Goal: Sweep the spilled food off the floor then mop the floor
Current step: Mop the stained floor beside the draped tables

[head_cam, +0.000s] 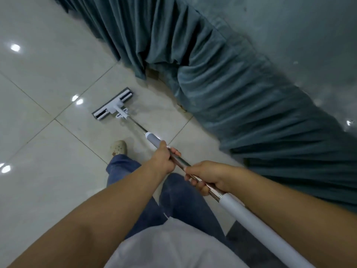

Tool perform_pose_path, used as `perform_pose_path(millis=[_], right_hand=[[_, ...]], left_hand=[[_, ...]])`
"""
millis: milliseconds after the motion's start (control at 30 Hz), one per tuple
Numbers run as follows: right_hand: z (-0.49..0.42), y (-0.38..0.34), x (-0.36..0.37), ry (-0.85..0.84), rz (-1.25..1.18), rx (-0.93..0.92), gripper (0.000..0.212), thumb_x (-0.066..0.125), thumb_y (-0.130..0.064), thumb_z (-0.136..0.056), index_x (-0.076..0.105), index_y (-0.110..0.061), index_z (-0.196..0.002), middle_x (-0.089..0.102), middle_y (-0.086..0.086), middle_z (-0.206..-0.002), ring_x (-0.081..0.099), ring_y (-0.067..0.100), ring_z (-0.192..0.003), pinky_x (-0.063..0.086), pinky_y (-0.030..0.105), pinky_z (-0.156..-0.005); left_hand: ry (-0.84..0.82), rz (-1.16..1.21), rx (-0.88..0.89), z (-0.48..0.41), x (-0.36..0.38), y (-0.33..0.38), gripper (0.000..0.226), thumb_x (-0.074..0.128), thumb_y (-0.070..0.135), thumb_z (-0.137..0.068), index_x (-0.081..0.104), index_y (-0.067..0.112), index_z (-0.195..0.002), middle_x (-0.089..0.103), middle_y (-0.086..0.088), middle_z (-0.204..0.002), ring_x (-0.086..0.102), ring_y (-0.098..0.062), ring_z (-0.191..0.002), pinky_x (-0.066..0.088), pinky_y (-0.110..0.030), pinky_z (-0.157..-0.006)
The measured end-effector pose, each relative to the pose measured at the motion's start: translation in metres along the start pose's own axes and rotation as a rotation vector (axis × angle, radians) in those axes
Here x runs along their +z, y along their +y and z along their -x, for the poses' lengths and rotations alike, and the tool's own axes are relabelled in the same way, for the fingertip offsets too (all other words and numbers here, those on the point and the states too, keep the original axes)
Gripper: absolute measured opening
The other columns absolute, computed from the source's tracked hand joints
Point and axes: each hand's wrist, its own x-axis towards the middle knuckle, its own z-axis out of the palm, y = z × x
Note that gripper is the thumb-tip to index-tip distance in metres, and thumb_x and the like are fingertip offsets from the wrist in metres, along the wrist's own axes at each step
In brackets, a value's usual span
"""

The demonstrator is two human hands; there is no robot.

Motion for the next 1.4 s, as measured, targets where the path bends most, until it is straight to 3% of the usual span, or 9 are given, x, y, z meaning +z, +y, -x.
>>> perform_pose_path(millis=[200,333,433,533,700,1000,1233,1400], right_hand=[[0.057,0.054,-0.021,-0.019,0.153,0.039,0.015,0.057,-0.020,-0.092,0.043,-0.014,-0.091,0.041,0.001,-0.060,0.032,0.006,-0.042,0.030,0.015,-0.034],[0.080,0.064,-0.025,-0.045,0.205,0.109,0.018,0.057,-0.009,-0.089,0.041,-0.013,-0.095,0.044,0.001,-0.058,0.036,0.006,-0.040,0.032,0.016,-0.034],[0.073,0.048,-0.009,-0.042,0.195,0.113,0.020,0.059,-0.008,-0.088,0.041,-0.014,-0.095,0.044,0.001,-0.057,0.036,0.007,-0.039,0.033,0.017,-0.035],[0.060,0.025,0.007,-0.039,0.194,0.125,0.020,0.061,-0.008,-0.087,0.043,-0.013,-0.093,0.044,0.001,-0.056,0.036,0.008,-0.041,0.033,0.017,-0.036],[0.039,-0.039,0.034,-0.033,0.246,0.133,0.016,0.063,-0.010,-0.087,0.047,-0.012,-0.090,0.045,0.002,-0.056,0.037,0.009,-0.042,0.035,0.017,-0.035],[-0.040,-0.205,0.129,-0.012,0.330,0.058,0.017,0.061,-0.012,-0.088,0.050,-0.009,-0.075,0.046,0.002,-0.051,0.037,0.010,-0.040,0.035,0.018,-0.035],[-0.082,-0.322,0.196,-0.033,0.327,0.018,0.018,0.058,-0.014,-0.093,0.049,-0.010,-0.078,0.044,0.002,-0.056,0.036,0.008,-0.043,0.035,0.017,-0.035],[-0.093,-0.346,0.218,-0.018,0.287,0.004,0.015,0.058,-0.014,-0.093,0.050,-0.009,-0.082,0.045,0.001,-0.058,0.036,0.007,-0.042,0.037,0.015,-0.038]], left_hand=[[0.038,0.023,-0.107,0.054,0.007,-0.070,0.043,0.051,0.036,-0.095,0.040,0.011,-0.062,0.038,-0.001,-0.046,0.036,-0.012,-0.024,0.039,-0.017,-0.033],[0.044,0.057,-0.152,0.073,0.009,-0.088,0.048,0.052,0.041,-0.092,0.039,0.013,-0.057,0.037,-0.001,-0.035,0.036,-0.015,-0.030,0.039,-0.020,-0.036],[0.072,0.086,-0.159,0.071,0.003,-0.066,0.046,0.051,0.040,-0.092,0.036,0.015,-0.057,0.032,0.001,-0.029,0.029,-0.012,-0.022,0.030,-0.011,-0.031],[0.089,0.157,-0.157,0.062,-0.006,-0.038,0.044,0.053,0.038,-0.091,0.036,0.015,-0.058,0.033,0.002,-0.034,0.027,-0.010,-0.020,0.028,-0.009,-0.030],[0.077,0.217,-0.094,0.051,-0.010,0.028,0.047,0.053,0.040,-0.091,0.034,0.016,-0.056,0.029,0.003,-0.025,0.024,-0.010,-0.017,0.026,-0.006,-0.030],[0.077,0.291,0.024,0.007,-0.050,0.223,0.048,0.050,0.041,-0.094,0.033,0.013,-0.058,0.027,0.004,-0.024,0.024,-0.009,-0.016,0.027,-0.006,-0.030],[0.066,0.287,0.099,-0.017,-0.080,0.357,0.046,0.048,0.039,-0.095,0.033,0.013,-0.061,0.029,0.003,-0.028,0.027,-0.009,-0.020,0.028,-0.007,-0.032],[0.047,0.243,0.103,-0.028,-0.096,0.391,0.043,0.047,0.040,-0.096,0.035,0.012,-0.065,0.032,0.002,-0.031,0.030,-0.009,-0.021,0.029,-0.009,-0.031]])
